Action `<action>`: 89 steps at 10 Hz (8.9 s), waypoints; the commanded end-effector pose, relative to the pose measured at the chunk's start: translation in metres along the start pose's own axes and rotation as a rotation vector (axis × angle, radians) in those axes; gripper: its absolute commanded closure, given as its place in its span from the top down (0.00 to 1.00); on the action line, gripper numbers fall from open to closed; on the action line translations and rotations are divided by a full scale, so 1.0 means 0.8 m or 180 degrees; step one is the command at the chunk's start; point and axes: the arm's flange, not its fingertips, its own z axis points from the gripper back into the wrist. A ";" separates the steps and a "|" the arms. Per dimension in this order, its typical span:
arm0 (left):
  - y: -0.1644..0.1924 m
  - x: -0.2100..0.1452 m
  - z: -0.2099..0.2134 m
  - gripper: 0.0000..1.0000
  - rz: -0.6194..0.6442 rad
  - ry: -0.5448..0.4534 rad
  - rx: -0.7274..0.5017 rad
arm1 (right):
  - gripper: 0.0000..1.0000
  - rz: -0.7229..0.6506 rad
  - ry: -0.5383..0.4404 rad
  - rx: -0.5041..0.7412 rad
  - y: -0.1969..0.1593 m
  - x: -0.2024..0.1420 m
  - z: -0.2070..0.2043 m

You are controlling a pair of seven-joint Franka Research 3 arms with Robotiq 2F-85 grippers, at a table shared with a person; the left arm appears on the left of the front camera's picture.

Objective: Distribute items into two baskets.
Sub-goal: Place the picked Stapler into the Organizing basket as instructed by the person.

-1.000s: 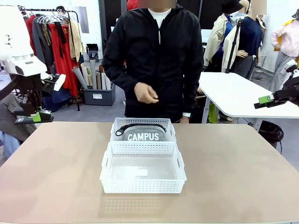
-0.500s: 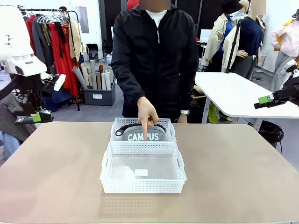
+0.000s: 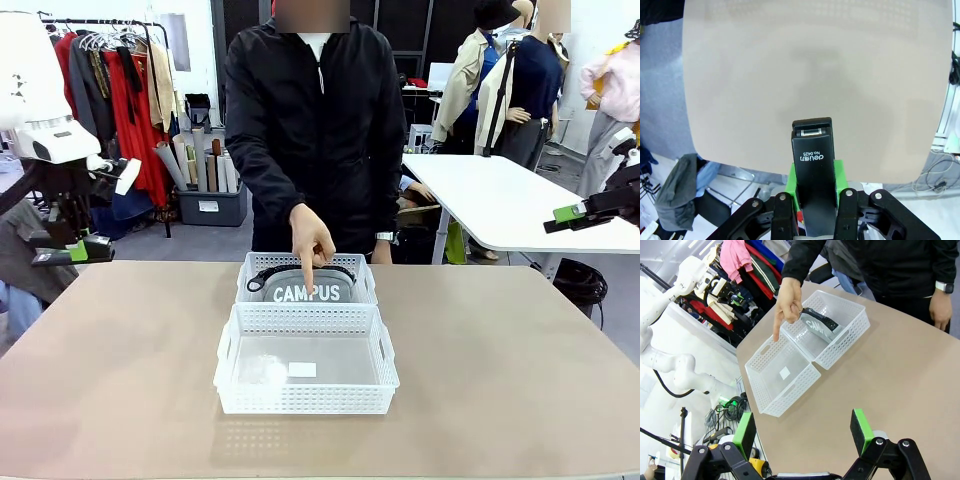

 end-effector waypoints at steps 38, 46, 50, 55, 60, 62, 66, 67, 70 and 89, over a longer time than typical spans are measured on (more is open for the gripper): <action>-0.163 0.438 -0.090 0.06 -0.0619 -0.0371 -0.0260 | 1.00 0.0000 -0.0015 -0.0027 0.005 0.000 -0.001; -0.168 0.466 -0.173 0.06 -0.0934 -0.0286 -0.0268 | 1.00 0.0000 -0.0015 -0.0027 0.005 0.000 -0.001; -0.174 0.464 -0.195 0.06 -0.0916 -0.0320 -0.0261 | 1.00 0.0000 -0.0015 -0.0027 0.005 0.000 -0.001; -0.178 0.461 -0.210 0.06 -0.0921 -0.0307 -0.0302 | 1.00 0.0000 -0.0015 -0.0027 0.005 0.000 -0.001; -0.175 0.456 -0.208 0.78 -0.0921 -0.0310 -0.0327 | 1.00 0.0000 -0.0015 -0.0027 0.005 0.000 -0.001; -0.173 0.452 -0.205 1.00 -0.0911 -0.0315 -0.0355 | 1.00 0.0000 -0.0015 -0.0027 0.005 0.000 -0.001; -0.162 0.426 -0.162 1.00 -0.0794 -0.0330 -0.0133 | 1.00 0.0000 -0.0015 -0.0027 0.005 0.000 -0.001; -0.160 0.422 -0.156 1.00 -0.0748 -0.0363 -0.0091 | 1.00 0.0000 -0.0015 -0.0027 0.005 0.000 -0.001; -0.150 0.438 -0.157 1.00 -0.0763 -0.0338 -0.0141 | 1.00 0.0000 -0.0015 -0.0027 0.005 0.000 -0.001; -0.120 0.419 -0.124 1.00 -0.0594 -0.0569 -0.0254 | 1.00 0.0000 -0.0015 -0.0027 0.005 0.000 -0.001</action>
